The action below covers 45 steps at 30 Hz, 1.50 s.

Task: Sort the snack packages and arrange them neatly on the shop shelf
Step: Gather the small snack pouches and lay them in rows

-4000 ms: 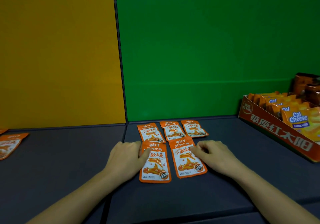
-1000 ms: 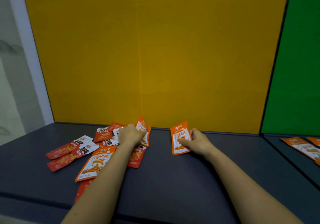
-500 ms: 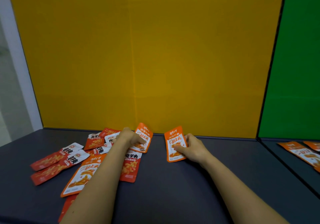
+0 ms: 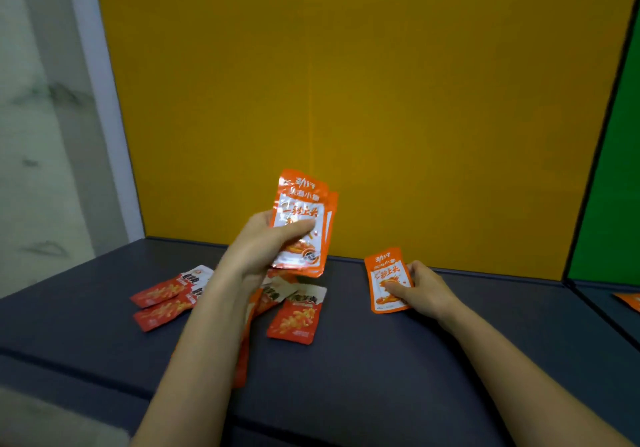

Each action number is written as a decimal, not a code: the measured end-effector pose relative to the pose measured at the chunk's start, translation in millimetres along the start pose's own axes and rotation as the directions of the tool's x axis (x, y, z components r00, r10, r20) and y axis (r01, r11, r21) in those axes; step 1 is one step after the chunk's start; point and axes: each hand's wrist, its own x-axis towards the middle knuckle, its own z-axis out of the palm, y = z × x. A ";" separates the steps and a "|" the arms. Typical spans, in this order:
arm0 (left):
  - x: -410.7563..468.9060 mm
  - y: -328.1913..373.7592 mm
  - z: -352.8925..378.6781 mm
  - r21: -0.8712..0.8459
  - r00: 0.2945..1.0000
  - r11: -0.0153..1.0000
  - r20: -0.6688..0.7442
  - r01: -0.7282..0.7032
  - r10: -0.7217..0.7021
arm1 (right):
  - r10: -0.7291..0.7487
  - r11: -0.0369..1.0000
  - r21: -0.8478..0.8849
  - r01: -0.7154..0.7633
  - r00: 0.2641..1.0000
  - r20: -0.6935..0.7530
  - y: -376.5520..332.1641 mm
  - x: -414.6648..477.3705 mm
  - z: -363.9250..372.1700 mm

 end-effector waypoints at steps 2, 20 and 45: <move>-28.2 -1.4 -25.1 0.057 0.999 0.998 -0.017 0.028 -0.027 | -0.010 1.000 -0.002 0.010 1.000 -0.007 -2.1 -1.7 0.8; -38.9 -53.2 -90.9 0.531 0.912 0.744 -0.185 0.406 -0.366 | -0.146 0.983 0.098 0.153 0.986 -0.076 -17.0 -32.4 8.7; -32.5 -24.9 -32.5 0.012 0.993 1.000 -0.114 0.011 -0.010 | -0.147 0.946 0.265 0.184 0.977 -0.155 -28.7 -58.2 -12.3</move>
